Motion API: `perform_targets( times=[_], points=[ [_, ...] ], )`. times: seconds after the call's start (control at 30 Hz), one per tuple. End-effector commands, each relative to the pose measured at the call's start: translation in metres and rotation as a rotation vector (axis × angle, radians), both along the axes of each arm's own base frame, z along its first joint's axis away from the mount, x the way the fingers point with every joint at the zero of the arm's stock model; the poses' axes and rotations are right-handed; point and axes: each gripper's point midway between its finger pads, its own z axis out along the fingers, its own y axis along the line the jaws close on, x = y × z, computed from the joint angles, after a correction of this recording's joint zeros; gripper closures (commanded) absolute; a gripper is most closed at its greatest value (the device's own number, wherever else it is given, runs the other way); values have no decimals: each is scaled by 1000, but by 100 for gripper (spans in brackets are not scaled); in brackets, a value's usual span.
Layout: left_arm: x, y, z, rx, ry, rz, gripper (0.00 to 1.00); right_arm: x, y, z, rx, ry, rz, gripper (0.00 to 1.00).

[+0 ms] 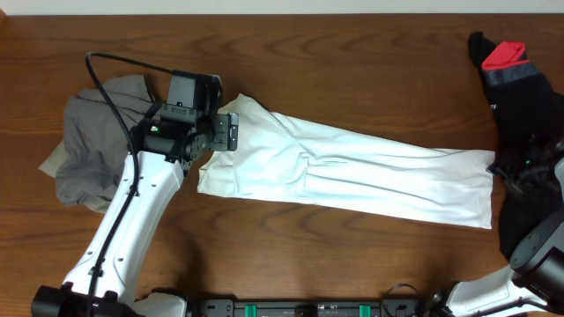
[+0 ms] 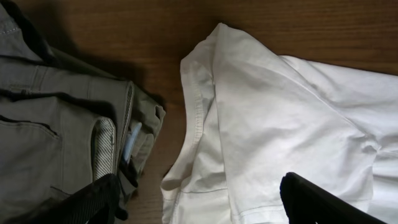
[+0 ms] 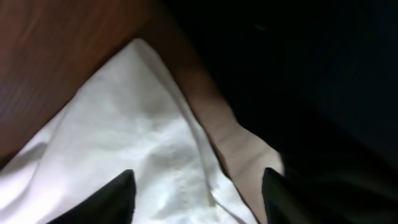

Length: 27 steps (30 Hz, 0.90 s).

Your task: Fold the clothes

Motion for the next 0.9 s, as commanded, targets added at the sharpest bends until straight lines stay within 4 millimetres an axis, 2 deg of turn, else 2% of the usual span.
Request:
perform_targets(
  times=[0.0, 0.17, 0.27, 0.37, 0.53, 0.67, 0.77, 0.87],
  points=[
    [3, 2, 6, -5, -15, 14, 16, -1, 13, -4, 28, -34, 81, 39],
    [3, 2, 6, -5, -15, 14, 16, -8, 13, -17, -3, -20, 122, 30],
    [3, 2, 6, -5, -14, 14, 16, -8, 11, -18, -15, -20, 137, 30],
    [3, 2, 6, -5, -15, 14, 16, -9, 13, -20, -11, -15, 151, 35],
    [3, 2, 6, -5, -15, 14, 16, -16, 32, -31, 47, 35, 182, 45],
    [3, 2, 6, -5, -15, 14, 16, -8, 51, -28, 119, -9, 216, 60],
    [3, 2, 6, -5, -16, 14, 16, -6, 55, -27, 131, -22, 233, 74],
    [3, 2, 6, -5, -16, 14, 16, -6, 54, -26, 132, -22, 230, 98]
  ],
)
